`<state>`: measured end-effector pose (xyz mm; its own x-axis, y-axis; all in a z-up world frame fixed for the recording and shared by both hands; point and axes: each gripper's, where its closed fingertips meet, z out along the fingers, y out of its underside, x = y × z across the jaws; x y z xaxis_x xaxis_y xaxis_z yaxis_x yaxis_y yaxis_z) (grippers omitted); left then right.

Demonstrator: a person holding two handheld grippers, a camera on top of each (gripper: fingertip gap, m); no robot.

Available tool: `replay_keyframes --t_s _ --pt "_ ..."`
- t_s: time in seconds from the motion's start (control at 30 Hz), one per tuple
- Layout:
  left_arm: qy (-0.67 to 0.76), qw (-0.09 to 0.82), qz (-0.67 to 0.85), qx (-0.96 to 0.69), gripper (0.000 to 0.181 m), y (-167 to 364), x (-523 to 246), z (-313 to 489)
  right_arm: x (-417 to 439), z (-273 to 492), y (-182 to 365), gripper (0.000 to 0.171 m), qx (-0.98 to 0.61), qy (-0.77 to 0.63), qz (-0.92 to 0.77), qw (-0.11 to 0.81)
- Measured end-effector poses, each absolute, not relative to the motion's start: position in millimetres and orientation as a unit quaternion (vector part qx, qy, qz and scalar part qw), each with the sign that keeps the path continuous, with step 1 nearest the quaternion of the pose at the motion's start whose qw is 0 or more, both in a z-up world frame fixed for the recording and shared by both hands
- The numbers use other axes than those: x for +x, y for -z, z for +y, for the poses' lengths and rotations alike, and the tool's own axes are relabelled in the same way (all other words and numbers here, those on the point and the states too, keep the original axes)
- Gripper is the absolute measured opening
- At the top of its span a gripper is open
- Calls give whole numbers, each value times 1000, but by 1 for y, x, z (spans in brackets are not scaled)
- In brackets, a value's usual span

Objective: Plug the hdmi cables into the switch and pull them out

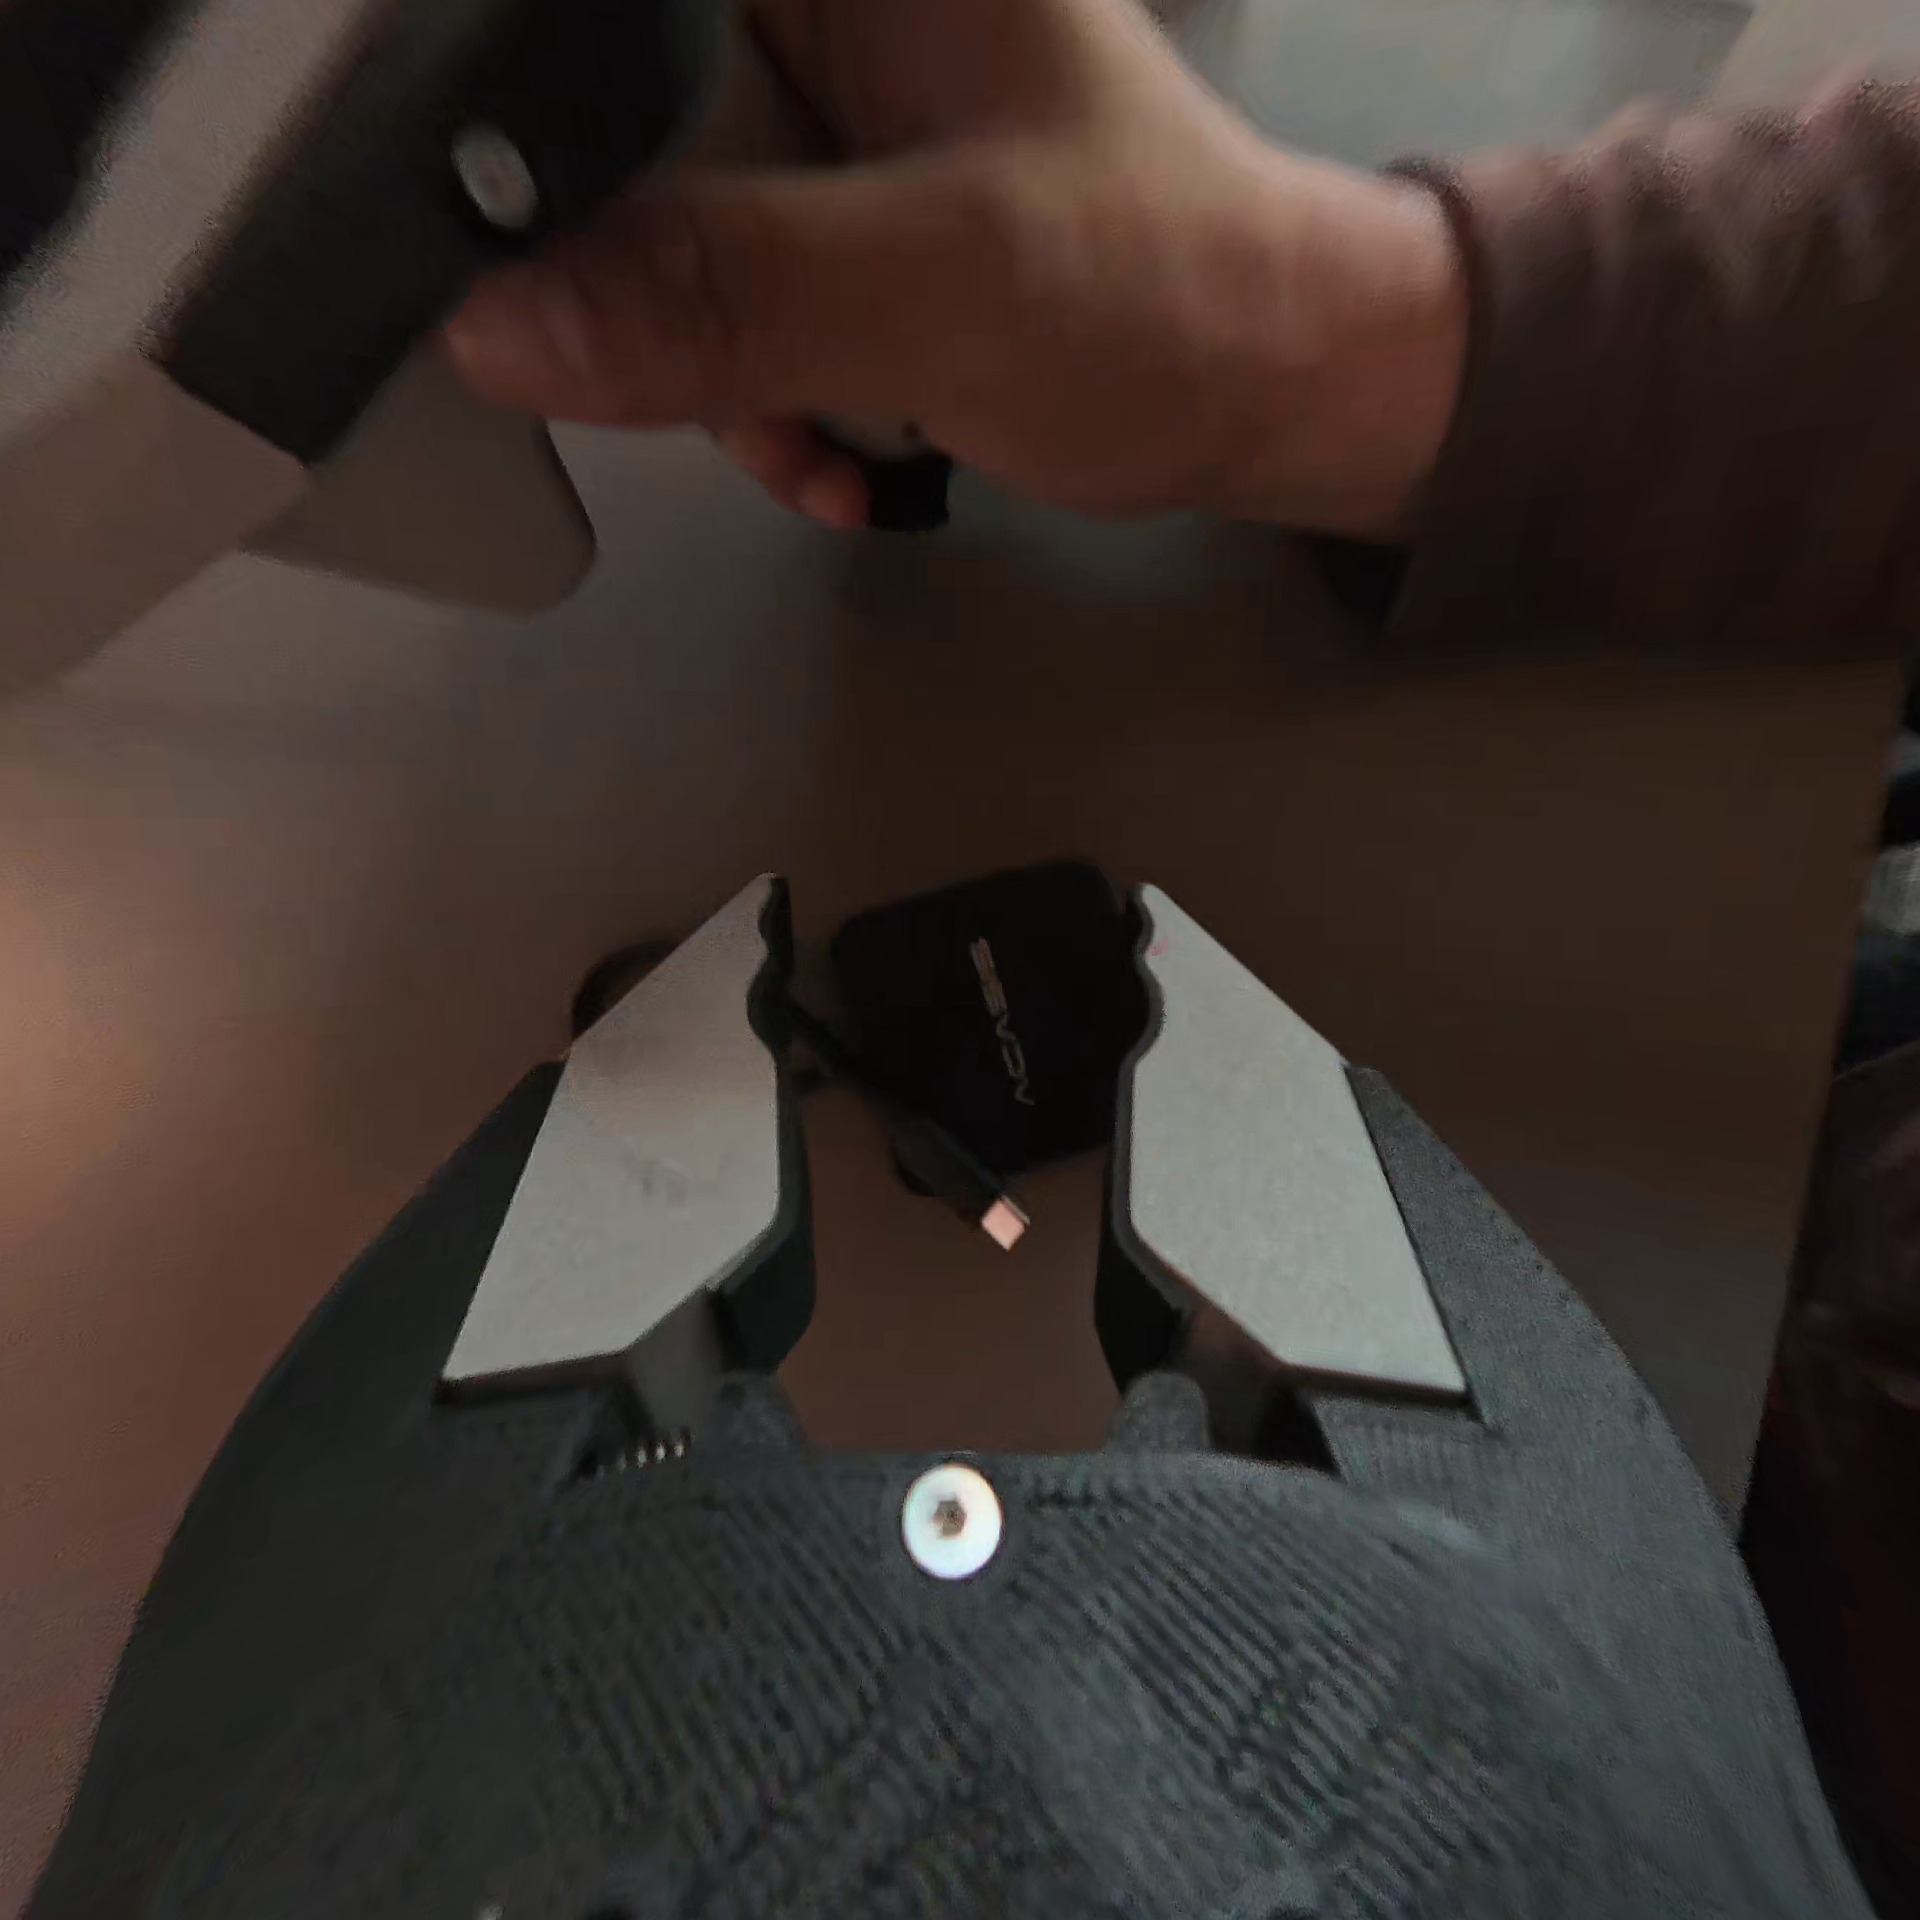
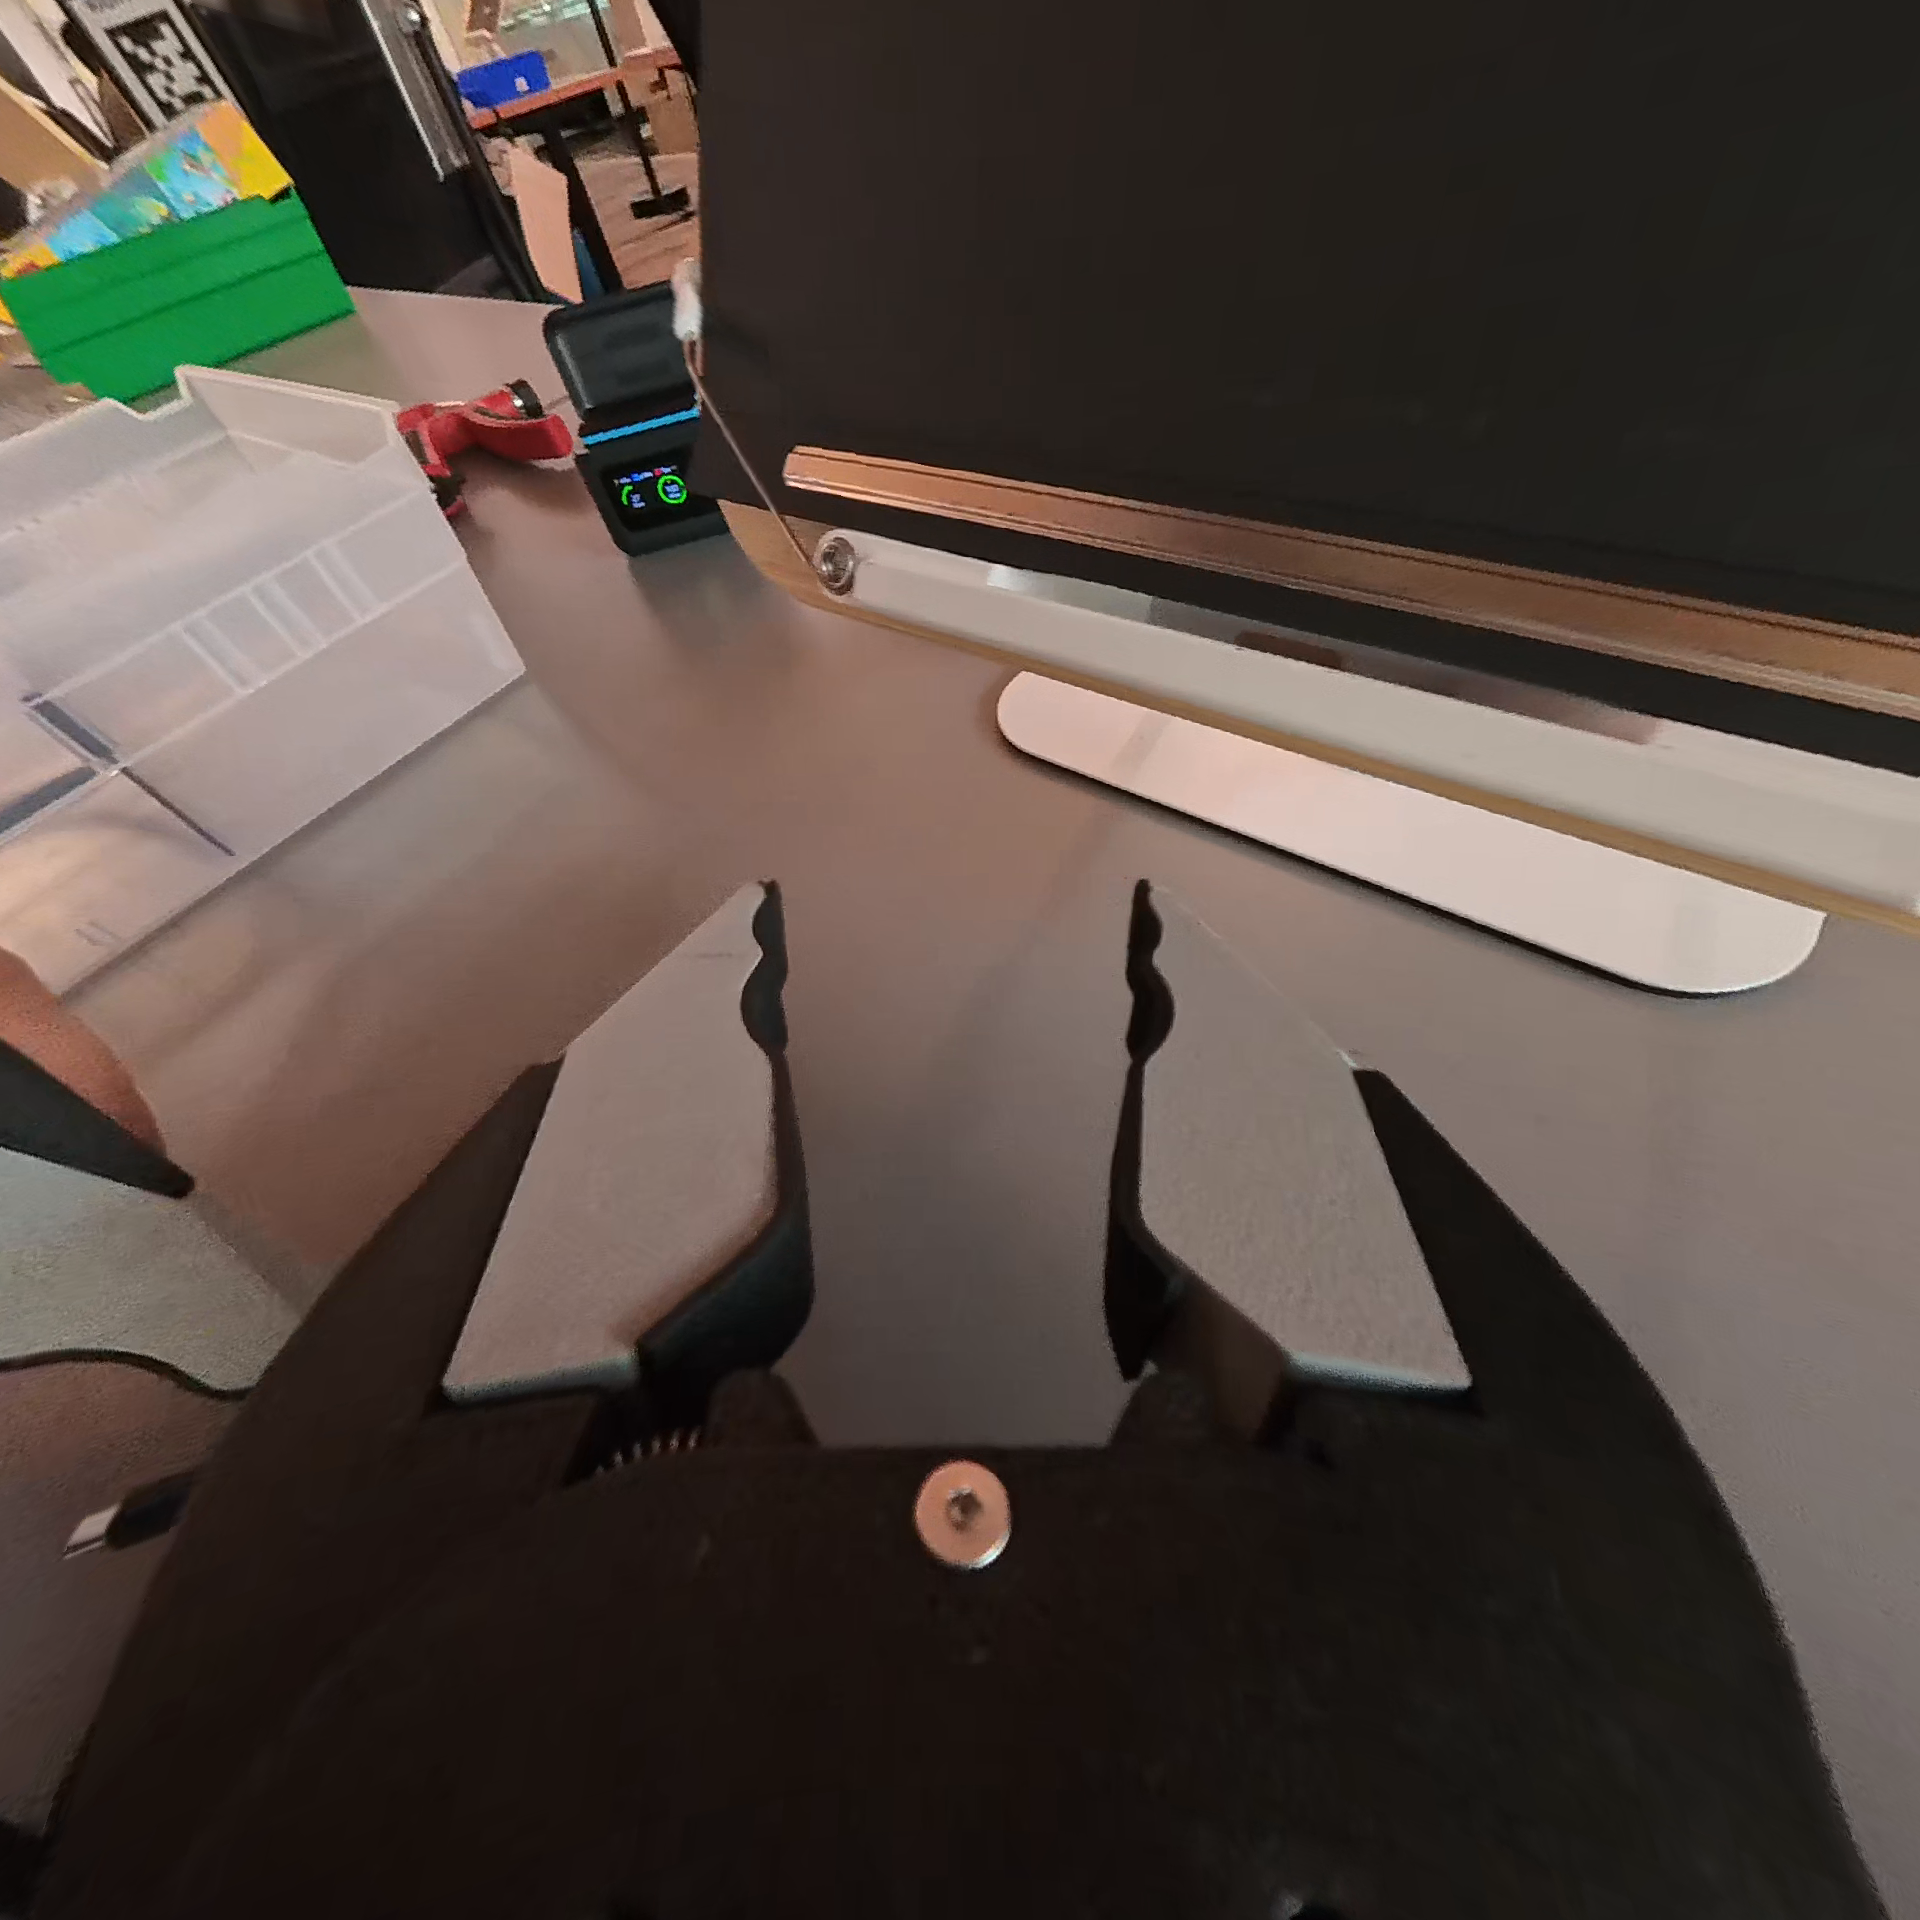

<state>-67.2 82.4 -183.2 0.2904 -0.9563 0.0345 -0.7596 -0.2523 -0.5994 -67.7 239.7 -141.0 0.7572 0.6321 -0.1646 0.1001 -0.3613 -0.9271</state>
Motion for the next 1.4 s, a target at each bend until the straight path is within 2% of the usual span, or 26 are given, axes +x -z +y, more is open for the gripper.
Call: replay_keyframes --t_s 0.07,0.13,0.2,0.3,0.4,0.6,1.4 --pt "254 296 551 -738 75 162 -53 88 -66 241 142 64 -786 -255 -232 514" --pt "291 362 540 -702 84 140 -47 99 -64 243 144 65 -788 -247 -232 514" --pt "301 419 517 -684 87 132 -51 117 -60 246 146 72 -788 -226 -232 523" --pt "233 468 478 -706 84 139 -70 150 -51 254 149 88 -798 -177 -217 533" --pt "152 517 435 -721 72 145 -96 178 -42 260 149 99 -802 -118 -205 549" --pt "125 511 362 -769 72 156 -117 202 -26 267 147 97 -806 -70 -171 562" --pt "76 499 334 -796 69 165 -136 216 -22 268 145 101 -805 -82 -157 566"
